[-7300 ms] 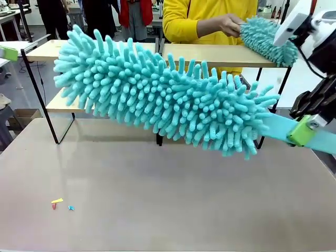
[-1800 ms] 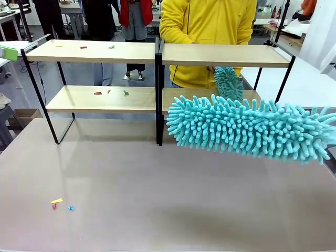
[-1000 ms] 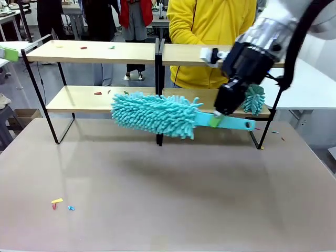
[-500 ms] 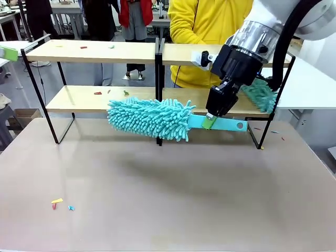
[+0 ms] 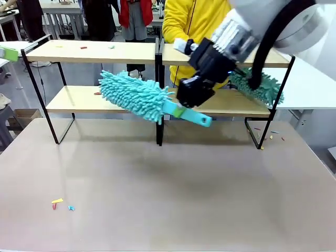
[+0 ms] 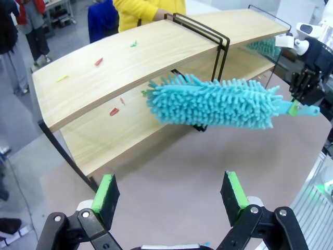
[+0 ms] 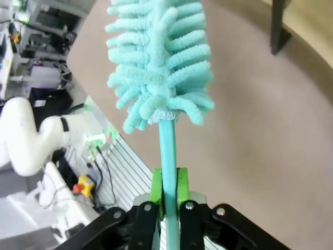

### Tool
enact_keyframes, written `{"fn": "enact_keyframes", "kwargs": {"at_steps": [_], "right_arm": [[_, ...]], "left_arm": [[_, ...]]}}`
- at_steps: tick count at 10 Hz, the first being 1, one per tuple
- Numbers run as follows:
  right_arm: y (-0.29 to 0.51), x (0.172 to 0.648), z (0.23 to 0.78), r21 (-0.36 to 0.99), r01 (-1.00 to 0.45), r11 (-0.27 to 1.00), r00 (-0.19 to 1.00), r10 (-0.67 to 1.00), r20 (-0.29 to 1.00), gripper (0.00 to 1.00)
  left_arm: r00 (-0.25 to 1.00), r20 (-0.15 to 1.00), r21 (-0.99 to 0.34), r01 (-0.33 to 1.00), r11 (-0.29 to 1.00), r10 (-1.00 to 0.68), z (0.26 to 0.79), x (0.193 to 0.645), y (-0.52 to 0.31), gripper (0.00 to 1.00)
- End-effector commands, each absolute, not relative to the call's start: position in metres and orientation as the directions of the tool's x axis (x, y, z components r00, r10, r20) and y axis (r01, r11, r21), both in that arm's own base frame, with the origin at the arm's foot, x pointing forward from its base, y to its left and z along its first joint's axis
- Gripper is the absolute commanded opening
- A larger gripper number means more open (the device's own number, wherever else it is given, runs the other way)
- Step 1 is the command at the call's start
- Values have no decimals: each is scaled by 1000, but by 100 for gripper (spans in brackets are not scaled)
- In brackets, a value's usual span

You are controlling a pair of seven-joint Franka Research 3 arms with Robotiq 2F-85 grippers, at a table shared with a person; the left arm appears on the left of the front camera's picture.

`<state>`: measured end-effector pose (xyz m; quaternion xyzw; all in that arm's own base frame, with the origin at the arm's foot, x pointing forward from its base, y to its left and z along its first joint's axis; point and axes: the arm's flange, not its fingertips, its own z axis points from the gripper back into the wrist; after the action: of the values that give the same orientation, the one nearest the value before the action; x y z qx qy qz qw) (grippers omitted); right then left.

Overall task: Clean the shelves.
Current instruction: Clean another randomly selected level of the Shelf with the Duster.

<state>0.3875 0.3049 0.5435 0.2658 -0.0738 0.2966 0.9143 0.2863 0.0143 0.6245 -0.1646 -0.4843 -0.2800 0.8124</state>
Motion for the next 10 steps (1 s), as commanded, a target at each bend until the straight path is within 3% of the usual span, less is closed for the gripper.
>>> {"fn": "enact_keyframes", "kwargs": {"at_steps": [1,2,3,5,10], "right_arm": [[345,391,540,402,-470,785,880,380,286,12],[363,392,535,350,-483,803,869,390,304,12],[328,383,541,438,-541,718,841,455,293,12],[355,390,529,416,-518,748,854,426,297,12],[397,418,513,441,-374,816,880,161,447,12]], "left_arm": [[374,881,0,613,790,-290,624,286,14,100],[374,881,0,613,790,-290,624,286,14,100],[374,881,0,613,790,-290,624,286,14,100],[374,881,0,613,790,-290,624,286,14,100],[374,881,0,613,790,-290,624,286,14,100]]}}
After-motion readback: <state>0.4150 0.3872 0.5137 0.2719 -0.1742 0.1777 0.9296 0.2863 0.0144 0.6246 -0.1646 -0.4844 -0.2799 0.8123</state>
